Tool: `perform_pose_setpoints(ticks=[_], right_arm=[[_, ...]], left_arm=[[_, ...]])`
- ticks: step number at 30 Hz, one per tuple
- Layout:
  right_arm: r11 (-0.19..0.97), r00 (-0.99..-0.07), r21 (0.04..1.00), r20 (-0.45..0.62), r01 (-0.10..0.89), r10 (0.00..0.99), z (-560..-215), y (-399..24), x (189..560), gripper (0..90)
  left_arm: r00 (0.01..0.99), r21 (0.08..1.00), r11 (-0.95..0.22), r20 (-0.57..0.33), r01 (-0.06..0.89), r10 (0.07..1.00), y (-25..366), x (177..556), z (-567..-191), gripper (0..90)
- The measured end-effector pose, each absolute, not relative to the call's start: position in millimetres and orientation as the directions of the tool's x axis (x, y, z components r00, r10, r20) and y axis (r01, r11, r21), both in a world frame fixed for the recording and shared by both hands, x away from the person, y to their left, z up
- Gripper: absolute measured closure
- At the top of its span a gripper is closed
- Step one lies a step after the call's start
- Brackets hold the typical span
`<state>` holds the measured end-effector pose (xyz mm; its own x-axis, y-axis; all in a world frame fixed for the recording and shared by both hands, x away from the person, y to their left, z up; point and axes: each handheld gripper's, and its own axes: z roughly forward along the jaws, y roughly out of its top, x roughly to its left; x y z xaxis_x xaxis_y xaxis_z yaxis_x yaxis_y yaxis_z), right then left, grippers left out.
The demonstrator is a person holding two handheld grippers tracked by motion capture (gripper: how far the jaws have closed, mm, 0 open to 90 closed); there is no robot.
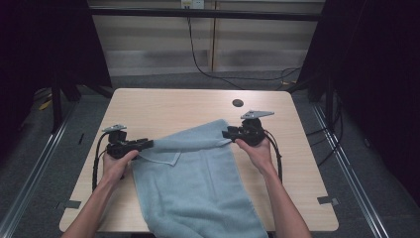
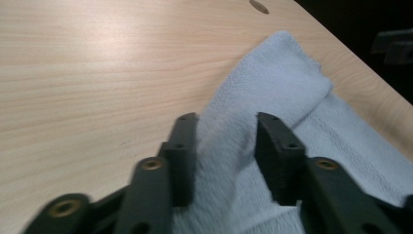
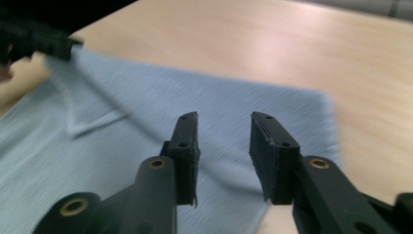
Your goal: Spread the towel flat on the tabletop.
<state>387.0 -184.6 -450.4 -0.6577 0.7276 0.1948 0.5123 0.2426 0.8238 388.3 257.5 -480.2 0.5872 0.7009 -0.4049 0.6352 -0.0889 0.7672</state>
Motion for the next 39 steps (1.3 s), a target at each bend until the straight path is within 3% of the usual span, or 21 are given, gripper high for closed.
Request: perform_pose_setpoints(ticks=[2, 5, 7, 8, 10, 14, 16, 21, 24, 32, 39], right_arm=[[0.337, -0.715, 0.787, 0.180, 0.516, 0.676, -462, -176, 375, 68.8], [0.365, -0.728, 0.764, 0.192, 0.532, 0.658, -473, -171, 371, 68.8], [0.376, -0.723, 0.736, 0.218, 0.563, 0.655, -490, -165, 370, 68.7], [0.376, -0.723, 0.736, 0.218, 0.563, 0.655, -490, -165, 370, 68.7], [0.412, -0.730, 0.712, 0.206, 0.569, 0.652, -504, -159, 368, 68.9], [0.399, -0.722, 0.724, 0.195, 0.563, 0.664, -507, -163, 367, 71.5], [0.407, -0.697, 0.724, 0.142, 0.557, 0.703, -506, -169, 366, 71.5], [0.393, -0.695, 0.723, 0.165, 0.568, 0.700, -507, -182, 357, 71.5], [0.392, -0.706, 0.719, 0.192, 0.574, 0.681, -506, -191, 339, 71.7], [0.438, -0.736, 0.694, 0.198, 0.572, 0.647, -500, -201, 254, 72.0], [0.459, -0.768, 0.682, 0.243, 0.570, 0.592, -498, -199, 197, 71.5]], left_arm=[[0.659, 0.812, -0.155, -0.329, 0.563, 0.676, 254, 366, -465, 57.1], [0.715, 0.821, -0.213, -0.297, 0.530, 0.633, 247, 352, -460, 61.6], [0.786, 0.785, -0.325, -0.306, 0.527, 0.538, 232, 333, -471, 64.5], [0.786, 0.785, -0.325, -0.306, 0.527, 0.538, 232, 333, -471, 65.2], [0.805, 0.727, -0.433, -0.279, 0.534, 0.524, 220, 323, -492, 65.9], [0.780, 0.721, -0.411, -0.286, 0.558, 0.557, 220, 330, -506, 67.7], [0.762, 0.733, -0.390, -0.265, 0.557, 0.591, 216, 340, -507, 68.6], [0.759, 0.751, -0.366, -0.264, 0.549, 0.595, 210, 350, -510, 68.9], [0.779, 0.755, -0.389, -0.247, 0.527, 0.576, 205, 346, -510, 63.0], [0.856, 0.751, -0.489, -0.195, 0.445, 0.479, 189, 316, -507, 61.1], [0.904, 0.719, -0.565, -0.219, 0.404, 0.368, 194, 259, -500, 61.2]])
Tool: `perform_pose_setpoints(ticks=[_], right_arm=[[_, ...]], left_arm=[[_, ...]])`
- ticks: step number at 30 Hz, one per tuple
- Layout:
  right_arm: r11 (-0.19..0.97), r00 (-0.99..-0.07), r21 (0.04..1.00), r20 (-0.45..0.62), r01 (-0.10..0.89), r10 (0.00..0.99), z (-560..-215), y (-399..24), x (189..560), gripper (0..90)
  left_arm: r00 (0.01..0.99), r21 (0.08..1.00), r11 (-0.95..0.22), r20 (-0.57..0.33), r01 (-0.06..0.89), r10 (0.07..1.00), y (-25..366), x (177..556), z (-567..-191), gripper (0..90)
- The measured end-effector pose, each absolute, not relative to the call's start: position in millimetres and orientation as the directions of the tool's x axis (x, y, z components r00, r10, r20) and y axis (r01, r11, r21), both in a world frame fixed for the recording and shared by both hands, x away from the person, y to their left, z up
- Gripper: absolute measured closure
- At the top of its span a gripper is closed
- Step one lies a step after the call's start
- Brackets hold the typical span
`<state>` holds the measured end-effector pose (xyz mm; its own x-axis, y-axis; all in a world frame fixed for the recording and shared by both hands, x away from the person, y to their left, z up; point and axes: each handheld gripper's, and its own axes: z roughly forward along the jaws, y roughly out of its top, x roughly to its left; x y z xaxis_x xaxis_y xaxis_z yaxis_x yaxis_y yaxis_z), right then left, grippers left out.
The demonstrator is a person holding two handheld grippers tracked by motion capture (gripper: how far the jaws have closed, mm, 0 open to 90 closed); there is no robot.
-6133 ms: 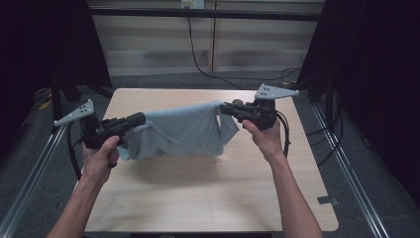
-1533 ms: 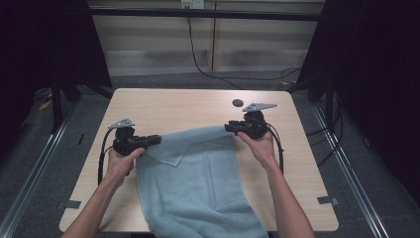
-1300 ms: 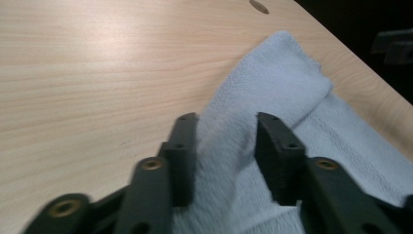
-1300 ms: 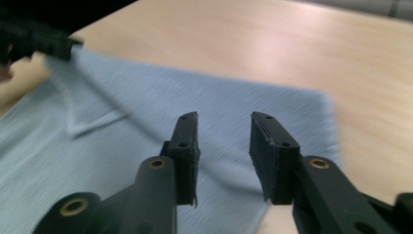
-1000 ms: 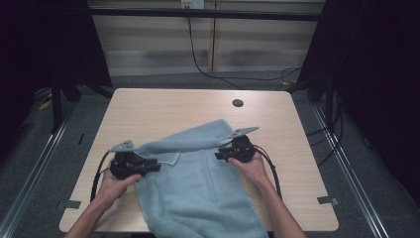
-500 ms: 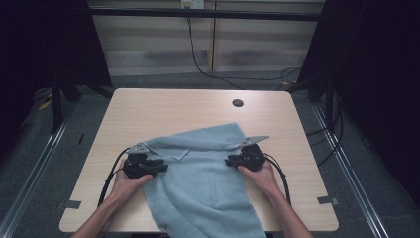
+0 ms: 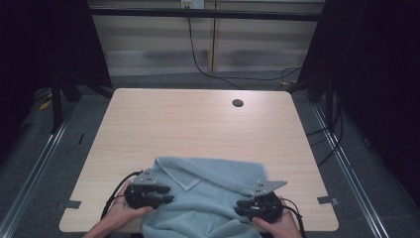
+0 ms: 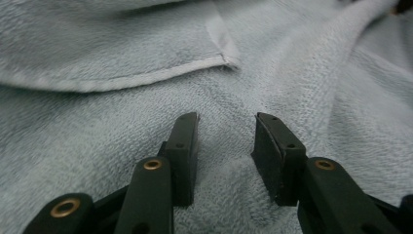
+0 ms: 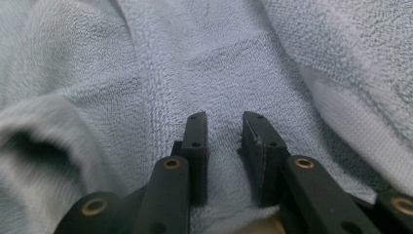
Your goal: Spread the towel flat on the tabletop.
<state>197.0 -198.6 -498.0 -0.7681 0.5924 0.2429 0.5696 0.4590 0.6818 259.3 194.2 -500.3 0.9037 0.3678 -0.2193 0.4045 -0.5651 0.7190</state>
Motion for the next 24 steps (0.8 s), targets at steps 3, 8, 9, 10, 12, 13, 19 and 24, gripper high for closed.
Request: perform_pose_setpoints(ticks=[3, 8, 9, 10, 12, 13, 19, 24], right_arm=[[0.467, -0.775, 0.683, 0.237, 0.562, 0.586, -498, -195, 195, 70.8], [0.480, -0.777, 0.683, 0.208, 0.550, 0.594, -496, -191, 213, 66.4], [0.467, -0.769, 0.687, 0.214, 0.557, 0.603, -497, -191, 219, 66.1], [0.463, -0.768, 0.689, 0.214, 0.557, 0.604, -497, -192, 223, 65.9], [0.456, -0.765, 0.691, 0.222, 0.560, 0.604, -497, -192, 231, 64.7], [0.454, -0.770, 0.701, 0.217, 0.550, 0.599, -495, -192, 234, 64.3], [0.393, -0.741, 0.759, 0.172, 0.520, 0.649, -479, -214, 249, 59.4], [0.378, -0.680, 0.731, 0.157, 0.568, 0.716, -487, -239, 264, 50.2]], left_arm=[[0.903, 0.705, -0.573, -0.254, 0.418, 0.346, 199, 253, -499, 61.3], [0.906, 0.758, -0.516, -0.237, 0.399, 0.351, 189, 263, -482, 61.8], [0.905, 0.760, -0.514, -0.235, 0.398, 0.354, 185, 266, -479, 61.8], [0.906, 0.764, -0.515, -0.211, 0.387, 0.367, 180, 271, -476, 61.8], [0.904, 0.765, -0.515, -0.203, 0.386, 0.375, 176, 277, -476, 61.4], [0.893, 0.756, -0.518, -0.197, 0.401, 0.404, 168, 289, -482, 60.8], [0.902, 0.738, -0.551, -0.189, 0.391, 0.387, 158, 293, -497, 50.3], [0.911, 0.733, -0.568, -0.173, 0.373, 0.375, 152, 287, -498, 40.6]])
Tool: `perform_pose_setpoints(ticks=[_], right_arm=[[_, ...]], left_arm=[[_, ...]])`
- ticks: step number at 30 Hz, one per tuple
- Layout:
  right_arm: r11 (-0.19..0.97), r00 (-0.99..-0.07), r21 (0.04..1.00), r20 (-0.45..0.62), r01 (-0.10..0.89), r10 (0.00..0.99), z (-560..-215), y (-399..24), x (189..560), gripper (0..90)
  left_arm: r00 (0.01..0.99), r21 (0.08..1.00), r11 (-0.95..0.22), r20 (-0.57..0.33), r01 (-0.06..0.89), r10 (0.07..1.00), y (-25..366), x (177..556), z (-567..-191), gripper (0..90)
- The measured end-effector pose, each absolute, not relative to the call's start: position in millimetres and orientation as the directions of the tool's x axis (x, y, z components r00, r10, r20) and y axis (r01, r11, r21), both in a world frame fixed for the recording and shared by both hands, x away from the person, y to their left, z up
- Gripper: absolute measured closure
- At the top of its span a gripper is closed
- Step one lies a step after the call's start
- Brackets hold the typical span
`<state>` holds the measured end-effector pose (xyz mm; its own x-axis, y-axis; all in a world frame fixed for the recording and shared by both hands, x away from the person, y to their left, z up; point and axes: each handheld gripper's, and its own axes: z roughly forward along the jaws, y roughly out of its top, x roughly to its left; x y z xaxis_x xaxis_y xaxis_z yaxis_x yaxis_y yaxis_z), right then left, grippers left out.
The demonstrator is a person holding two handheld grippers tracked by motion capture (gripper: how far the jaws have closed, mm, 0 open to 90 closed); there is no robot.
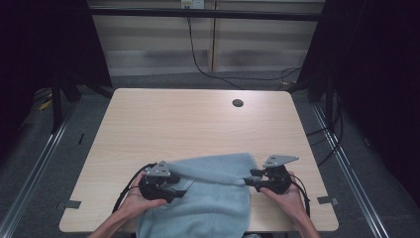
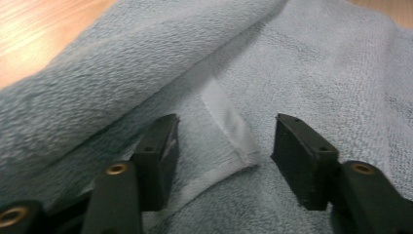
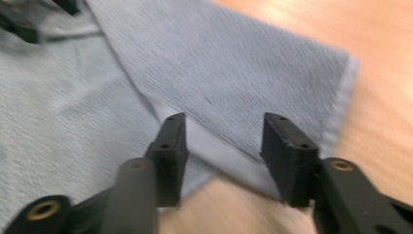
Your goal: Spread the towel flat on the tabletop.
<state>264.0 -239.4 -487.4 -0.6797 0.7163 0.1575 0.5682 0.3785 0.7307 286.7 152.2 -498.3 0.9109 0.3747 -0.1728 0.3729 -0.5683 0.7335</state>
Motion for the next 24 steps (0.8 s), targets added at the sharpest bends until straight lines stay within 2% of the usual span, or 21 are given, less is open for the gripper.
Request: perform_pose_setpoints(ticks=[2, 3, 6, 8, 11, 13, 15, 17, 19, 20, 24], right_arm=[[0.378, -0.677, 0.724, 0.165, 0.577, 0.717, -491, -242, 266, 49.2], [0.373, -0.681, 0.728, 0.173, 0.575, 0.711, -492, -243, 266, 48.2], [0.396, -0.702, 0.733, 0.154, 0.553, 0.696, -495, -237, 266, 45.4], [0.437, -0.724, 0.722, 0.130, 0.537, 0.677, -499, -231, 265, 43.7], [0.459, -0.731, 0.718, 0.100, 0.523, 0.675, -502, -228, 264, 43.1], [0.469, -0.735, 0.726, 0.073, 0.503, 0.675, -504, -225, 264, 44.3], [0.470, -0.725, 0.726, 0.057, 0.502, 0.687, -503, -224, 264, 56.3], [0.450, -0.715, 0.735, 0.068, 0.507, 0.696, -501, -226, 265, 71.8], [0.411, -0.708, 0.760, 0.090, 0.504, 0.700, -493, -229, 268, 82.9], [0.387, -0.701, 0.775, 0.099, 0.500, 0.707, -487, -231, 271, 86.8], [0.314, -0.681, 0.820, 0.121, 0.479, 0.722, -463, -236, 283, 89.2]], left_arm=[[0.913, 0.729, -0.584, -0.142, 0.358, 0.382, 150, 285, -499, 40.2], [0.915, 0.729, -0.595, -0.107, 0.338, 0.390, 150, 284, -499, 43.7], [0.907, 0.729, -0.600, -0.067, 0.328, 0.415, 151, 283, -499, 67.9], [0.899, 0.738, -0.566, -0.125, 0.366, 0.420, 158, 289, -498, 82.8], [0.896, 0.751, -0.539, -0.156, 0.381, 0.416, 163, 292, -497, 83.6], [0.881, 0.790, -0.453, -0.220, 0.414, 0.420, 172, 296, -485, 83.6], [0.873, 0.823, -0.380, -0.254, 0.421, 0.417, 181, 299, -473, 83.7], [0.871, 0.846, -0.344, -0.246, 0.407, 0.425, 190, 302, -460, 83.9], [0.862, 0.866, -0.292, -0.258, 0.407, 0.435, 198, 305, -450, 84.0], [0.860, 0.872, -0.274, -0.262, 0.405, 0.439, 201, 308, -446, 84.0], [0.847, 0.893, -0.215, -0.265, 0.396, 0.460, 208, 317, -431, 84.0]])
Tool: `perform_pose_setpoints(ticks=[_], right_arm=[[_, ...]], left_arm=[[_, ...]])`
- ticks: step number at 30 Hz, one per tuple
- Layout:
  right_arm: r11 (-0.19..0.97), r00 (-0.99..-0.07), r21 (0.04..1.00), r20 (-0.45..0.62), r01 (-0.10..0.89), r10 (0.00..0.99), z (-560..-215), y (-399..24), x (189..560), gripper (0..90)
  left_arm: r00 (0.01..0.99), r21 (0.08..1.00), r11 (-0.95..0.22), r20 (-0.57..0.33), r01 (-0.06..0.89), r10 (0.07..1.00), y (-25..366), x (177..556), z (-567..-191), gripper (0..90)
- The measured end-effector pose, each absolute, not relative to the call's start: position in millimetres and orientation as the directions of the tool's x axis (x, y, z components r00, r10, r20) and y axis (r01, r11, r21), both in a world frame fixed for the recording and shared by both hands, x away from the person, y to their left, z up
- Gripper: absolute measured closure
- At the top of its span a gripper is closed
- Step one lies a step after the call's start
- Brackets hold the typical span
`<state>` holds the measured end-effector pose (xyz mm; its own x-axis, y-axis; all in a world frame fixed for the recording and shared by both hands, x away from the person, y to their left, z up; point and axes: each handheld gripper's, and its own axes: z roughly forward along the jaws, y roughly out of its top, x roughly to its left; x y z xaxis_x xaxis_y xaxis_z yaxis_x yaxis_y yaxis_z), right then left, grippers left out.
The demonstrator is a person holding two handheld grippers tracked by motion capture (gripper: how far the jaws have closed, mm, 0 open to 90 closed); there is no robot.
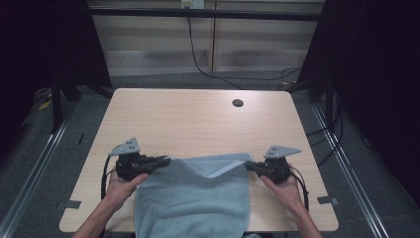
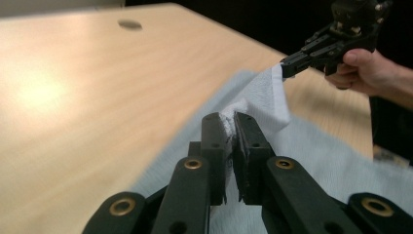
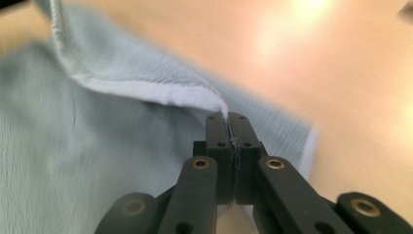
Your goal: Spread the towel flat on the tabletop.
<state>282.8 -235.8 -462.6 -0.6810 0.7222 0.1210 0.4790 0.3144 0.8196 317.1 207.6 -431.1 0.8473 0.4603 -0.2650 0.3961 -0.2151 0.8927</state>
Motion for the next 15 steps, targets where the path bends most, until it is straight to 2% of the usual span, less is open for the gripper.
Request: perform_pose_setpoints(ticks=[6, 11, 12, 13, 14, 15], right_arm=[[0.262, -0.670, 0.874, 0.093, 0.409, 0.736, -404, -229, 331, 89.6], [0.231, -0.644, 0.886, 0.095, 0.403, 0.759, -384, -213, 382, 87.8], [0.233, -0.629, 0.883, 0.087, 0.408, 0.773, -384, -208, 391, 82.5], [0.232, -0.604, 0.881, 0.075, 0.413, 0.794, -384, -205, 398, 72.0], [0.223, -0.590, 0.875, 0.086, 0.430, 0.803, -386, -202, 405, 61.4], [0.227, -0.588, 0.863, 0.097, 0.452, 0.803, -389, -200, 409, 57.6]], left_arm=[[0.781, 0.923, -0.101, -0.252, 0.372, 0.572, 233, 359, -386, 84.0], [0.677, 0.906, -0.055, -0.273, 0.420, 0.684, 247, 404, -381, 83.9], [0.648, 0.893, -0.045, -0.289, 0.448, 0.705, 249, 412, -386, 83.1], [0.625, 0.874, -0.045, -0.310, 0.485, 0.716, 250, 420, -393, 80.6], [0.605, 0.857, -0.069, -0.301, 0.510, 0.737, 251, 426, -401, 74.1], [0.577, 0.845, -0.072, -0.298, 0.530, 0.761, 252, 429, -409, 67.0]])
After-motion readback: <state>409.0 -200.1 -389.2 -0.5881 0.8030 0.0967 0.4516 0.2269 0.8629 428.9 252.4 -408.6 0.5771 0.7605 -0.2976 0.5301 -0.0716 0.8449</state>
